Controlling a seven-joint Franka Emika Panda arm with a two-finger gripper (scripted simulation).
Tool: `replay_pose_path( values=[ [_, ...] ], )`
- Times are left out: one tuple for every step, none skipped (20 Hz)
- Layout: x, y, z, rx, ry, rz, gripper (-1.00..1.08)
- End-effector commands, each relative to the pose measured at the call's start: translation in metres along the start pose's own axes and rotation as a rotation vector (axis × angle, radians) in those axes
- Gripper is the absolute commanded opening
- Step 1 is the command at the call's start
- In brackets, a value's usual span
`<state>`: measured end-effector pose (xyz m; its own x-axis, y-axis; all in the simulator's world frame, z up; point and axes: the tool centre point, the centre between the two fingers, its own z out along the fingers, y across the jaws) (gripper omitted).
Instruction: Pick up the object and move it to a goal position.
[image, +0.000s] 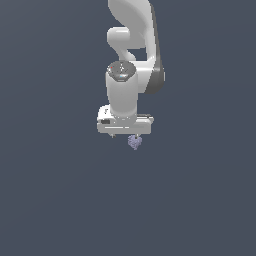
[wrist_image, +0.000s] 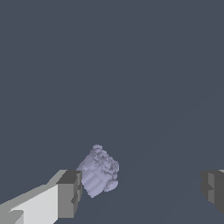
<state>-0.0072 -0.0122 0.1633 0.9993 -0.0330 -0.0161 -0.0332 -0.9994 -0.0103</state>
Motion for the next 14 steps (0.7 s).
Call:
replay_pose_path(
  values=[
    [0.0000,0.0000,0.0000,0.000,0.000,0.000,1.00],
    [0.0000,0.0001,0.0000,0.000,0.000,-0.001,1.00],
    [0.0001,0.0003,0.0001,0.000,0.000,-0.003,1.00],
    [0.0002,0.0006,0.0001,0.000,0.000,-0.006,1.00],
    [0.0004,0.0011,0.0002,0.000,0.000,-0.010,1.00],
    [0.0006,0.0018,0.0004,-0.001,0.000,-0.016,1.00],
    [0.0009,0.0026,0.0004,-0.001,0.000,-0.022,1.00],
    [0.0012,0.0035,0.0005,-0.001,0.000,-0.028,1.00],
    [0.0016,0.0043,0.0005,-0.001,0.000,-0.032,1.00],
    [0.0019,0.0050,0.0004,-0.001,0.000,-0.036,1.00],
    [0.0022,0.0056,0.0002,-0.001,0.000,-0.037,1.00],
    [0.0024,0.0063,0.0000,-0.001,0.000,-0.037,1.00],
    [0.0027,0.0061,-0.0003,-0.001,0.000,-0.037,1.00],
    [0.0028,0.0065,-0.0004,-0.001,0.000,-0.035,1.00]
  ],
)
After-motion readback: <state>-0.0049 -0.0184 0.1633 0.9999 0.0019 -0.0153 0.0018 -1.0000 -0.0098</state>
